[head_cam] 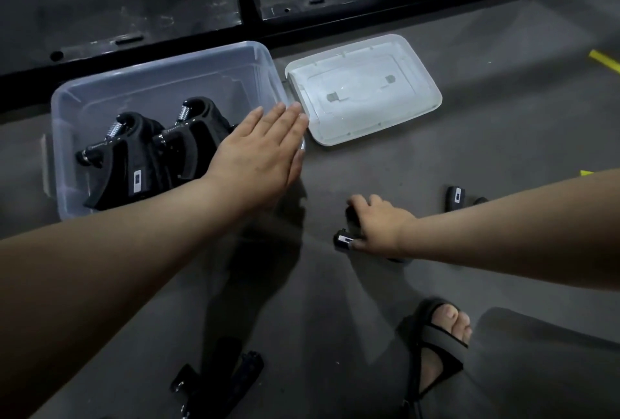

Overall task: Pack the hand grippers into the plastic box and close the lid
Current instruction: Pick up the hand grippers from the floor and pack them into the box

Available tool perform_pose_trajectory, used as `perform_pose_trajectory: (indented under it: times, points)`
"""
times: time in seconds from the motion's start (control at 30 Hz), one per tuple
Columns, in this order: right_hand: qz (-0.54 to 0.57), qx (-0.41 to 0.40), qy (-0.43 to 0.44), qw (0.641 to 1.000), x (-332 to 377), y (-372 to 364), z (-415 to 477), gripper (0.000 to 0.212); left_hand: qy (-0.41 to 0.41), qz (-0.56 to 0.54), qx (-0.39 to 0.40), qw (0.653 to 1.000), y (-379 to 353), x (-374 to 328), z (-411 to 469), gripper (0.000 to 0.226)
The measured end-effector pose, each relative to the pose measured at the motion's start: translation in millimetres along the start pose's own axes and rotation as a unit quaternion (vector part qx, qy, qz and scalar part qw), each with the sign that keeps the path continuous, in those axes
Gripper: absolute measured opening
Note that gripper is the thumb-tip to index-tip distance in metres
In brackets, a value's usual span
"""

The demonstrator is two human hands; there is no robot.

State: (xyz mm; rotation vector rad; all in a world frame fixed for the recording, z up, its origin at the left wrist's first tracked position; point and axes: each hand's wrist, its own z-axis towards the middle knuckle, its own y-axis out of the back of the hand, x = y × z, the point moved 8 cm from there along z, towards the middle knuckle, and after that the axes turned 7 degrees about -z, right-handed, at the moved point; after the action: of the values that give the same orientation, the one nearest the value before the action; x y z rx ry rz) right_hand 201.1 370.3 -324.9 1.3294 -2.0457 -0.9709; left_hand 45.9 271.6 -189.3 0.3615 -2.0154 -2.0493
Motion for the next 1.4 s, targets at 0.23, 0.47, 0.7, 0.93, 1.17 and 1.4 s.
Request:
perform_pose_trajectory:
  times: [0.23,0.47,0.7,0.93,1.17,1.4]
  points:
    - [-0.142,-0.01,0.096,0.985,19.0,-1.1,-0.5,0.068,-0.003,-0.018,-0.002,1.0,1.3,6.9,-5.4,0.062]
    - [-0.213,-0.023,0.26,0.941,41.6,-21.3,-26.9,0.086,-0.009,-0.033,0.0,0.999,-1.5,15.6,-9.8,0.062]
    - [0.108,-0.004,-0.159,0.981,8.4,-19.7,-14.8,0.102,-0.018,-0.054,-0.012,0.998,-1.3,22.7,-13.7,0.058]
    - [0.221,0.021,-0.362,0.905,1.9,-18.8,-17.3,0.093,0.012,-0.061,-0.009,0.998,-1.5,37.4,-22.5,0.057]
    - [0.682,0.05,-0.249,0.686,25.1,4.9,-14.8,0.06,0.056,-0.075,-0.028,0.995,5.8,66.2,-41.6,0.055]
    - [0.759,-0.13,-0.045,0.636,29.6,163.3,-20.9,0.013,0.075,-0.109,-0.017,0.991,2.0,69.9,-46.6,0.059]
